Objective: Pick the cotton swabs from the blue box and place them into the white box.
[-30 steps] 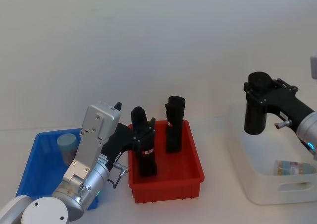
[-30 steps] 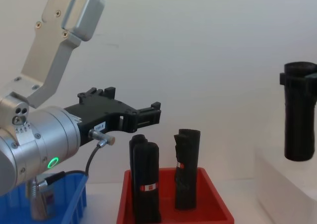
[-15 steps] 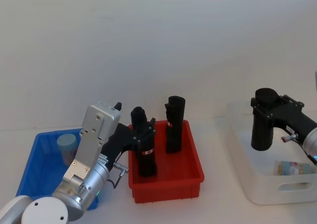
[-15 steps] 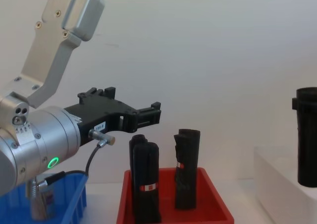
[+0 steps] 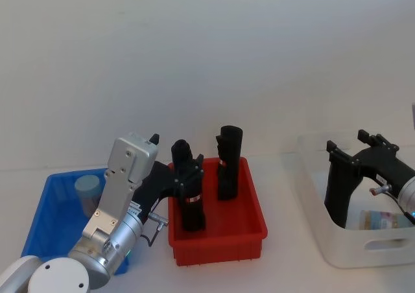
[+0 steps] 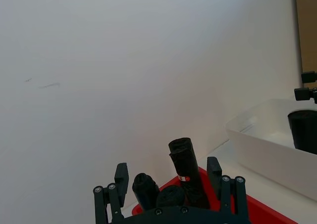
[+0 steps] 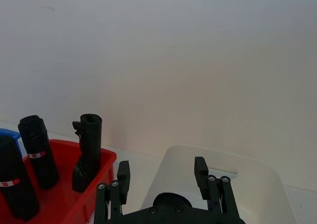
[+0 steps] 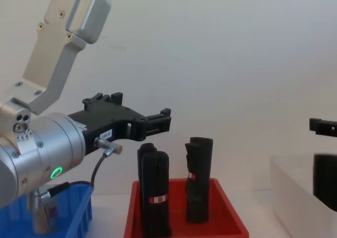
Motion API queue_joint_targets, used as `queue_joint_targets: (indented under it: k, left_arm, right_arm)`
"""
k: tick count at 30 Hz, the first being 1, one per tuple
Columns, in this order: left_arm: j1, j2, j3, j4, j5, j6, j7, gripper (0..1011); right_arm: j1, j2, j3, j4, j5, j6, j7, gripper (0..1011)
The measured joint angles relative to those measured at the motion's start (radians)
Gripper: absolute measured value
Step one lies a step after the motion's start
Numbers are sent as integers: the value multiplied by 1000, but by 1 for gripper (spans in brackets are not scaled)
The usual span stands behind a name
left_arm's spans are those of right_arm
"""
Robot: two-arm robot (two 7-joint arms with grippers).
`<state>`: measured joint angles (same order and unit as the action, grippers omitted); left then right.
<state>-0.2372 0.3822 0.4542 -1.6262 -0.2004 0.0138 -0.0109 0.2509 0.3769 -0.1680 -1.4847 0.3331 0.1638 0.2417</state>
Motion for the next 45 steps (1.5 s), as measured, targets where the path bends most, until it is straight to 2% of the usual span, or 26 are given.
queue_joint_targets:
  k: [5, 9, 45]
  left_arm:
    - [0, 0, 0, 0, 0, 0, 0, 1004]
    - [0, 0, 0, 0, 0, 0, 0, 1004]
    - [0, 0, 0, 0, 0, 0, 0, 1004]
  right_arm:
    - [-1, 1, 0, 3, -1, -4, 4, 922]
    - [-2, 2, 1, 4, -3, -9, 6, 1001]
    - [-9, 7, 2, -4, -16, -29, 14, 1002]
